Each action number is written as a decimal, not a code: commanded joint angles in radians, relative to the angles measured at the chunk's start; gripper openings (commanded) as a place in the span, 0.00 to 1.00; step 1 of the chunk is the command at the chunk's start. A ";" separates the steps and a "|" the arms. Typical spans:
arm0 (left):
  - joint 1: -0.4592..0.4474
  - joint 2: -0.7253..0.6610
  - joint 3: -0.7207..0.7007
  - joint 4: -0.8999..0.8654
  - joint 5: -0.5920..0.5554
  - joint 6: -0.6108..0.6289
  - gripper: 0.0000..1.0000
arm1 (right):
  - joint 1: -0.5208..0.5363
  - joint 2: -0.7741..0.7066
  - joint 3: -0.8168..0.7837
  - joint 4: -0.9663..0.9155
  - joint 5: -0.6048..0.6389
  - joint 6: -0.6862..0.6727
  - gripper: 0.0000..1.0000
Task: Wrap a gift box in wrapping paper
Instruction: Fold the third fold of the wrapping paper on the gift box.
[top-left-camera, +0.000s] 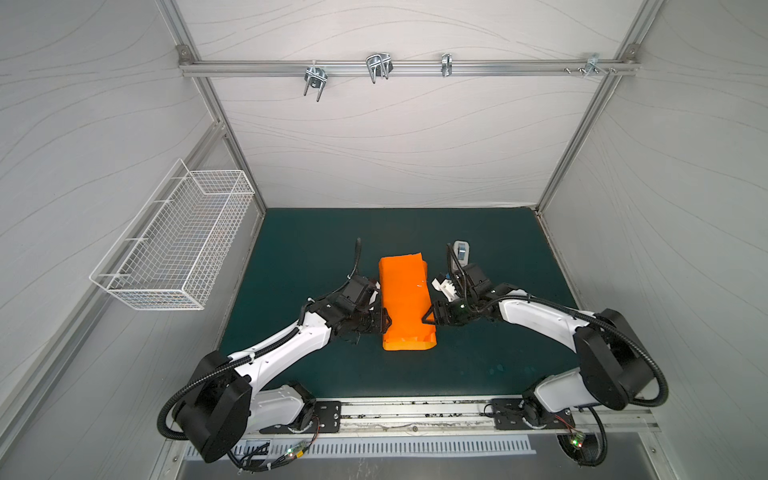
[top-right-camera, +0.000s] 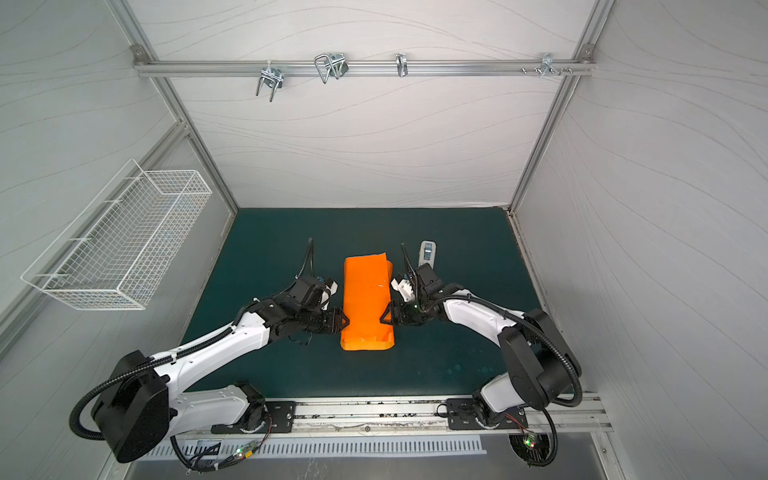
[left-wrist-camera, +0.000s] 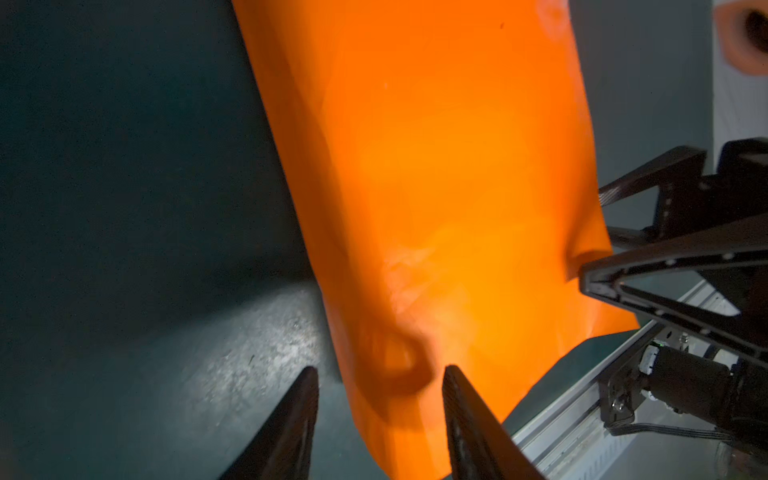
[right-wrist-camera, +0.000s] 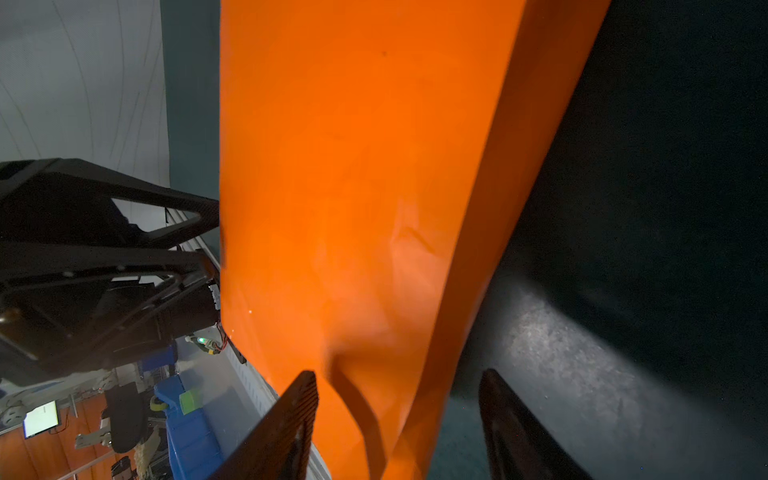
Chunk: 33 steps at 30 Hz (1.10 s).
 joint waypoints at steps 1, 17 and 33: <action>0.002 -0.027 -0.005 0.086 0.020 -0.015 0.52 | 0.006 0.015 -0.007 0.034 0.012 0.005 0.64; 0.003 0.099 -0.026 0.088 -0.005 0.010 0.52 | 0.007 0.069 -0.041 0.097 0.032 0.037 0.54; 0.000 0.111 -0.095 0.184 0.024 -0.037 0.37 | 0.011 0.060 -0.073 0.126 0.045 0.082 0.41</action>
